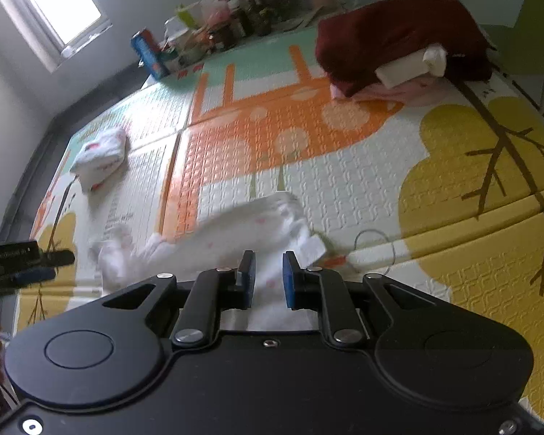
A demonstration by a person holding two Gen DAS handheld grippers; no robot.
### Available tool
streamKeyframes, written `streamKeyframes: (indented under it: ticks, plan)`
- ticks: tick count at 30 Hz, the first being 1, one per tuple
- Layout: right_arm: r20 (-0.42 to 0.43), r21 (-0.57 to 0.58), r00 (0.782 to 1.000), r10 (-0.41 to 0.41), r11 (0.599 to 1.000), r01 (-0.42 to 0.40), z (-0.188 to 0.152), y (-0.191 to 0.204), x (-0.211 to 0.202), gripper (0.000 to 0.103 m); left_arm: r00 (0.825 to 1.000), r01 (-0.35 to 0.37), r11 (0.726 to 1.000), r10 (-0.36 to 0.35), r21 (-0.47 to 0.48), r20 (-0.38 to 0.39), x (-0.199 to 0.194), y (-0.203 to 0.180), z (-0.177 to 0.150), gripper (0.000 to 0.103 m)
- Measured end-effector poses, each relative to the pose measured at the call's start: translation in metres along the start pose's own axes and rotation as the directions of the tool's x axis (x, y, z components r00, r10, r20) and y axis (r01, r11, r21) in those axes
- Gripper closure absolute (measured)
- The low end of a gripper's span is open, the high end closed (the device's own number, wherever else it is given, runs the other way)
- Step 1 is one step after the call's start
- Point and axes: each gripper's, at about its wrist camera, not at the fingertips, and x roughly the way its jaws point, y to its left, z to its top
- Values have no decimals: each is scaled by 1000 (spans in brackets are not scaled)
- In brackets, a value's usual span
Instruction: Fold clothes
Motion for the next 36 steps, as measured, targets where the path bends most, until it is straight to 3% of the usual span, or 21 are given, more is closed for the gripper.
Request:
streamKeyframes:
  ticks: [4, 8, 11, 17, 21, 24, 25, 26, 27, 32, 35, 36]
  plan:
    - [-26, -5, 1000, 0, 1000, -1, -7, 3, 7, 88, 999, 14, 997, -12, 73, -33, 6, -13, -11, 47]
    - [-26, 11, 999, -33, 999, 33, -8, 1, 13, 87, 998, -24, 993, 31, 114, -61, 19, -18, -21, 47]
    - [-36, 25, 998, -58, 998, 59, -10, -6, 19, 77, 994, -64, 992, 73, 109, -79, 29, -12, -26, 47]
    - [-74, 24, 992, -104, 994, 106, -15, -19, 36, 75, 988, -70, 995, 79, 73, -130, 50, 2, -29, 46]
    - [-90, 40, 992, -82, 995, 86, -15, -24, 43, 74, 987, -54, 997, 62, 54, -148, 59, 4, -28, 45]
    - [-94, 35, 993, -66, 997, 70, -15, -22, 47, 76, 989, -29, 999, 34, 30, -145, 60, 5, -27, 57]
    - [-92, 32, 994, -61, 997, 65, -15, -20, 48, 85, 989, -17, 1000, 20, 21, -147, 59, 6, -26, 68]
    - [-93, 28, 994, -58, 998, 60, -14, -19, 48, 92, 989, -5, 1000, 7, 12, -150, 59, 7, -26, 73]
    - [-94, 26, 994, -56, 998, 58, -13, -17, 48, 93, 988, 6, 1000, -6, 2, -153, 59, 7, -25, 79]
    - [-72, 26, 997, -42, 999, 44, -11, -14, 42, 99, 988, -1, 1000, 0, -7, -155, 59, 9, -22, 76]
    - [-68, 30, 997, -29, 999, 31, -10, -15, 39, 100, 987, 25, 1000, -27, -17, -160, 60, 11, -22, 81]
    - [-68, 31, 997, -27, 999, 30, -9, -15, 39, 100, 986, 37, 999, -40, -23, -162, 59, 11, -21, 89]
